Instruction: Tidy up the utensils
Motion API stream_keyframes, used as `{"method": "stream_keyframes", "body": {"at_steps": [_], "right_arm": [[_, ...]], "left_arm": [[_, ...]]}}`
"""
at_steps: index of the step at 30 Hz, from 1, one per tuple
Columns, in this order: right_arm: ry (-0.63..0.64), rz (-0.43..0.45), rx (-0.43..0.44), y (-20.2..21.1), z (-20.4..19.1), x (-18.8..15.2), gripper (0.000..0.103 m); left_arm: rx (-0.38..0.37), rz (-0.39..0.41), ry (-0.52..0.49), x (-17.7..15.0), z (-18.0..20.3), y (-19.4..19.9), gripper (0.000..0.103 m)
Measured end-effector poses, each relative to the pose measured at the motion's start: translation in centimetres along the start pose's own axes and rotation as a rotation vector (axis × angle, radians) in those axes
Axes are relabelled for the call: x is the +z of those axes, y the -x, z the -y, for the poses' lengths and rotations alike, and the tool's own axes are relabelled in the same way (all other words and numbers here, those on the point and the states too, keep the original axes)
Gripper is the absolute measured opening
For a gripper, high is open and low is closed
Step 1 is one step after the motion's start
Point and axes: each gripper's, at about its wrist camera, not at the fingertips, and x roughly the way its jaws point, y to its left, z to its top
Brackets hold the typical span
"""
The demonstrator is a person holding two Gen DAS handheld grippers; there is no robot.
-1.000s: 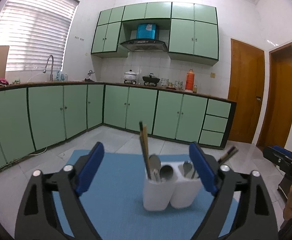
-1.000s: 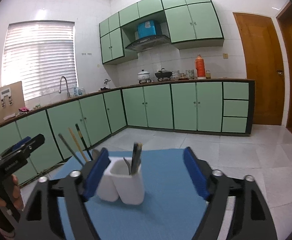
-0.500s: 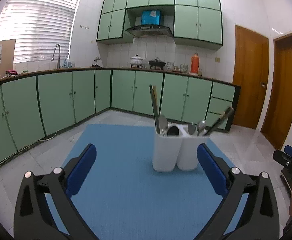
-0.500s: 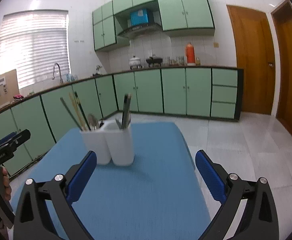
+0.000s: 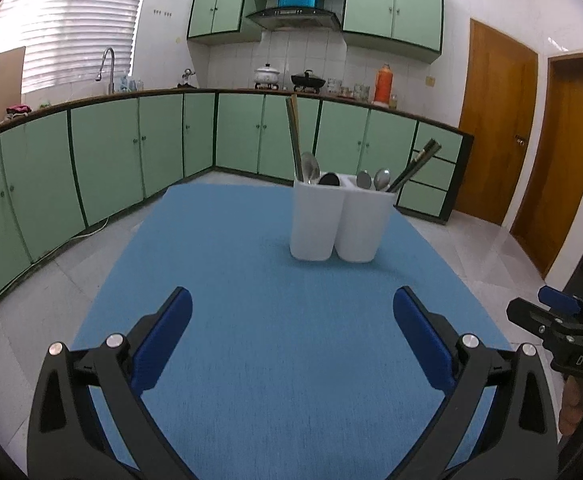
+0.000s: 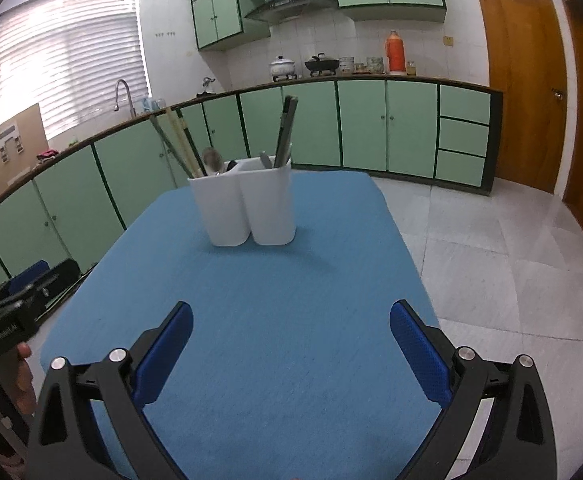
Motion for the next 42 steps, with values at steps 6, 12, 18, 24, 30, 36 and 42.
{"method": "stream_keyframes", "body": {"at_steps": [6,12,18,24,30,36,42], "right_arm": [[0.0,0.002,0.033,0.9,-1.1,0.1,0.097],[0.022,0.02,0.044,1.9,-1.9,0.5,0.097],[0.023,0.018,0.038,2.3,-2.4,1.6,0.097],[0.028,0.043,0.046,3.0,-2.7,2.2,0.097],[0.035,0.055,0.047,3.3,-3.1,2.9,0.097],[0.031,0.065,0.045,3.5,-3.1,2.9,0.097],[0.034,0.06,0.042,3.4,-3.2,3.2,0.097]], "left_arm": [[0.013,-0.011,-0.031,-0.1,0.8,1.2,0.098],[0.021,-0.002,-0.042,0.7,1.3,2.3,0.098],[0.02,-0.005,-0.042,1.7,1.8,2.6,0.098],[0.016,0.016,-0.051,2.5,2.2,3.0,0.098],[0.012,0.031,-0.054,3.0,2.4,3.4,0.098],[0.015,0.035,-0.059,3.5,2.5,3.3,0.098],[0.013,0.035,-0.059,3.5,2.6,3.3,0.098]]}}
